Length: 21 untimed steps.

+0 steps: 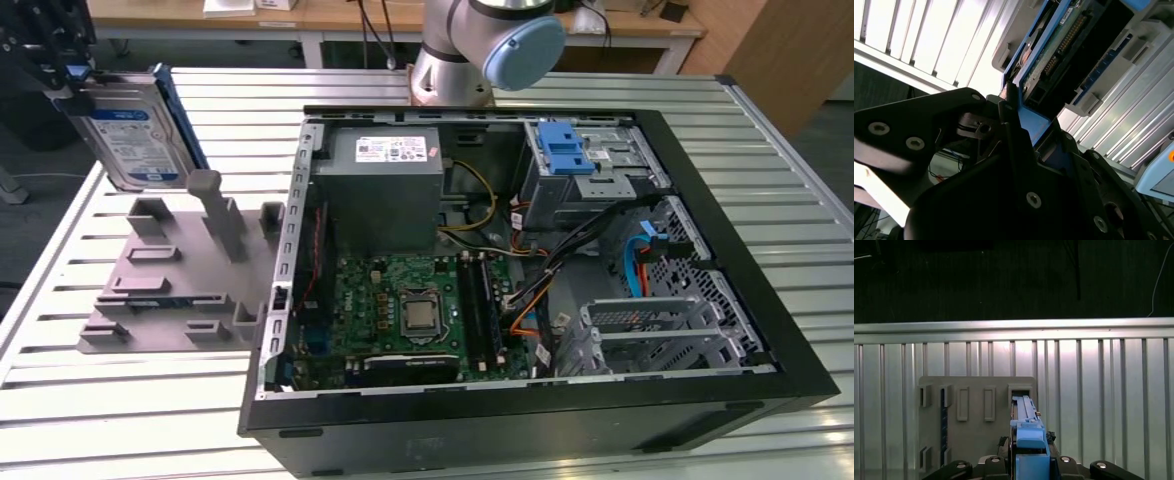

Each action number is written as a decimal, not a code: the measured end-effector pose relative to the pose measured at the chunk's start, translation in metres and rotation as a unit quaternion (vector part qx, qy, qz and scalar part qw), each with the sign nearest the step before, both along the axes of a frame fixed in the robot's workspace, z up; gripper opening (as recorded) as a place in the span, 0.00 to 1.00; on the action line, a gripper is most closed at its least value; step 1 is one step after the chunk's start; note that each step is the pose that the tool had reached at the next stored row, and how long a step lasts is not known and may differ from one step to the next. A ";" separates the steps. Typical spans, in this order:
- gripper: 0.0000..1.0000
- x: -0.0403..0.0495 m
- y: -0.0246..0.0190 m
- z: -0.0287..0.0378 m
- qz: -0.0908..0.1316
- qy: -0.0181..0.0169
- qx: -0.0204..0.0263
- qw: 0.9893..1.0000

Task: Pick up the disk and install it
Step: 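Pick up the disk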

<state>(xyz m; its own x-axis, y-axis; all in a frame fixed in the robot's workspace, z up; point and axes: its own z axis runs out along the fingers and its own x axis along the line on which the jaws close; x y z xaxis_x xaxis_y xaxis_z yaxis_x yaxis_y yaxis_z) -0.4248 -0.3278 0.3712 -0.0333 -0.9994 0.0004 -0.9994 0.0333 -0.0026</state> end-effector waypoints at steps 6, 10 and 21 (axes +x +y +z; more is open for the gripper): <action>0.36 0.0000 0.0000 0.0039 0.000 0.000 0.000 1.000; 0.36 0.0000 0.0000 0.0064 0.000 0.000 0.000 1.000; 0.36 0.0000 0.0000 0.0137 0.000 0.000 0.000 1.000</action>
<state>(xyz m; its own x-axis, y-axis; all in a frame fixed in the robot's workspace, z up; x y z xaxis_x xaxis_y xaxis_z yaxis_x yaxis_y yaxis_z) -0.4248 -0.3278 0.3849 -0.0333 -0.9994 0.0004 -0.9994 0.0333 -0.0026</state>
